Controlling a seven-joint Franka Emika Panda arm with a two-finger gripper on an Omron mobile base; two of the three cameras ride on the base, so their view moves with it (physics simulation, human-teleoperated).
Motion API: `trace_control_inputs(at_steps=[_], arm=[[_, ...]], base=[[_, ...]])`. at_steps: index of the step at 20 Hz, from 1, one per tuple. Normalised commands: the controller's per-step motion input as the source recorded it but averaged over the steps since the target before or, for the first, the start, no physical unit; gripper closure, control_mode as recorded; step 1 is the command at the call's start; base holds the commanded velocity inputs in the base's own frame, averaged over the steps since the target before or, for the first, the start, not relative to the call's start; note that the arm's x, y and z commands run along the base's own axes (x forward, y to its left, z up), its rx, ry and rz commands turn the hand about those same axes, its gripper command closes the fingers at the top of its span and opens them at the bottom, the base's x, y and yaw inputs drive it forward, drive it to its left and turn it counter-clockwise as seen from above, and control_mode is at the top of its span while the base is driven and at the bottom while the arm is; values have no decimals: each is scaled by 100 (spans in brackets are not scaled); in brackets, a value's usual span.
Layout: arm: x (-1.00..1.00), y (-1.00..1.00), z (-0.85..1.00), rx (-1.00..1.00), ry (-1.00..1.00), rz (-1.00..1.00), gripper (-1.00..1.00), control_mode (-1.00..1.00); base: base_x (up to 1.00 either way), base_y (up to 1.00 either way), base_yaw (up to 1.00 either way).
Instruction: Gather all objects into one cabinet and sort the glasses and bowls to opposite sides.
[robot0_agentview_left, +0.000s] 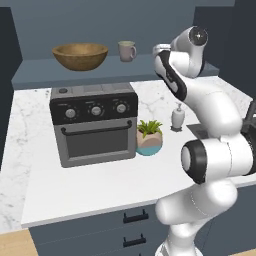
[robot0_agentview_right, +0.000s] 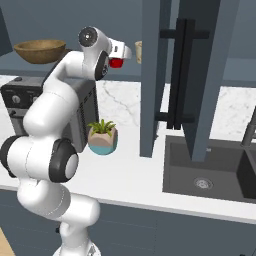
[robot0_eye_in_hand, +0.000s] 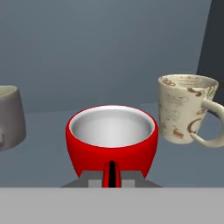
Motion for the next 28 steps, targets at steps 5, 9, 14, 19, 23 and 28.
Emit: trace_control_inputs(at_steps=[5, 9, 14, 19, 23, 28], arm=[[18, 0, 0, 0, 0, 0, 100, -100], [37, 0, 0, 0, 0, 0, 100, -100], [39, 0, -7, 0, -2, 0, 100, -100], [26, 0, -15, 0, -5, 0, 100, -100], [13, 0, -16, 0, -4, 0, 100, -100], [7, 0, -7, 0, -1, 0, -100, -100]], base=[[0, 0, 0], [0, 0, 0], [0, 0, 0], [0, 0, 0], [0, 0, 0], [0, 0, 0]])
